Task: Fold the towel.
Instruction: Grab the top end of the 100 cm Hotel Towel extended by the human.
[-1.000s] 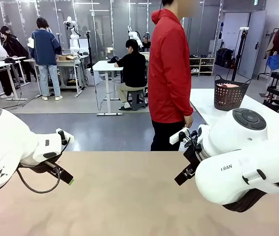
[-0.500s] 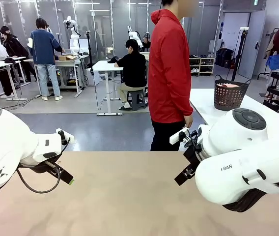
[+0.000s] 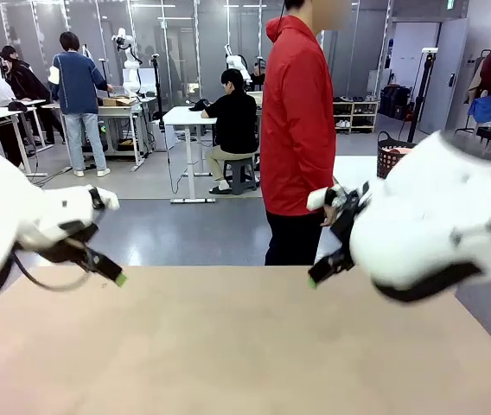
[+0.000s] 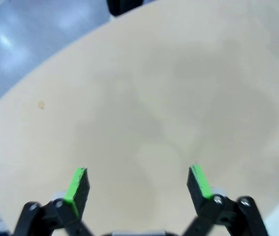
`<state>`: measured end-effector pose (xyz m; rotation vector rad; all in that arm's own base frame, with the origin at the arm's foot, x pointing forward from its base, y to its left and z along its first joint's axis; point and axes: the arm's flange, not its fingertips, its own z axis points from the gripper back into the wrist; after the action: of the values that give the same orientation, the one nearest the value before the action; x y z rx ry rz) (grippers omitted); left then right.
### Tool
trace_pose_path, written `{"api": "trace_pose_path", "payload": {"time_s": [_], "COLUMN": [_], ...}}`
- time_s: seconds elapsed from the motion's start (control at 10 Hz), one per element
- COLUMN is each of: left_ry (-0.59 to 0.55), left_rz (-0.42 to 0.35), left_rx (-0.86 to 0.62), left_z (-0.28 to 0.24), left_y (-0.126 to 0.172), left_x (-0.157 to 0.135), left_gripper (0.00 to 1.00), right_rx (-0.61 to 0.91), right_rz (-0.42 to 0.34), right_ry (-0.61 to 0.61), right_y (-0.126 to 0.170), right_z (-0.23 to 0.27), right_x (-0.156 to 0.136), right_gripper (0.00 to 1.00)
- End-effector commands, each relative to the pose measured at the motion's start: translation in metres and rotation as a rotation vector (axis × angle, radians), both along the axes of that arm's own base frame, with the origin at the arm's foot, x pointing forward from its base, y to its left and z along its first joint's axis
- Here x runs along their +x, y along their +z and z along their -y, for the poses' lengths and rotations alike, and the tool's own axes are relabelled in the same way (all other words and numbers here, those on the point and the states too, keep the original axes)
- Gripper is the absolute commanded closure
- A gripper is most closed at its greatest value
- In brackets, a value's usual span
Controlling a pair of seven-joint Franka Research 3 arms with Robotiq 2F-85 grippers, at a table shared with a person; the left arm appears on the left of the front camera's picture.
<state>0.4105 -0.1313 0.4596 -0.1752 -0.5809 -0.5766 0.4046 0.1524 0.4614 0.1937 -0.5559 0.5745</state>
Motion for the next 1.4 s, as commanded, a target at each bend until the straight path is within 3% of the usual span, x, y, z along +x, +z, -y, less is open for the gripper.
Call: {"api": "trace_pose_path", "payload": {"time_s": [0.0,0.2,0.3,0.4,0.5,0.6,0.8,1.2,1.3], "left_ry": [-0.108,-0.106,-0.176,-0.254,-0.223,-0.233,-0.23,-0.133,-0.168], "left_rz": [-0.217,-0.317,-0.358,-0.362,-0.327,-0.313,-0.343,-0.32,-0.323], "left_rx": [-0.184,-0.425,-0.569,-0.726,-0.88,-0.961,-1.081,-1.068,-1.104], "left_z": [-0.066,-0.128,-0.159,-0.193,-0.232,-0.258,-0.292,-0.304,-0.309], "left_y": [0.067,0.085,0.084,0.081,0.075,0.068,0.059,0.067,0.051], "left_x": [-0.001,-0.005,-0.01,-0.014,-0.015,-0.022,-0.026,-0.027,-0.031], "left_gripper": [0.0,0.0,0.0,0.0,0.0,0.0,0.0,0.0,0.0], "right_rx": [0.24,0.418,0.544,0.643,0.747,0.856,0.955,1.039,1.029], "right_rz": [-0.163,-0.274,-0.312,-0.326,-0.332,-0.322,-0.295,-0.278,-0.287], "right_ry": [0.031,0.073,0.102,0.137,0.173,0.135,0.127,0.143,0.102], "right_y": [0.058,0.079,0.084,0.083,0.076,0.069,0.057,0.049,0.047], "right_z": [0.069,0.136,0.17,0.2,0.23,0.258,0.299,0.313,0.322], "right_x": [0.006,0.0,-0.008,-0.016,-0.026,-0.033,-0.047,-0.048,-0.061], "right_gripper": [0.0,0.0,0.0,0.0,0.0,0.0,0.0,0.0,0.0]}}
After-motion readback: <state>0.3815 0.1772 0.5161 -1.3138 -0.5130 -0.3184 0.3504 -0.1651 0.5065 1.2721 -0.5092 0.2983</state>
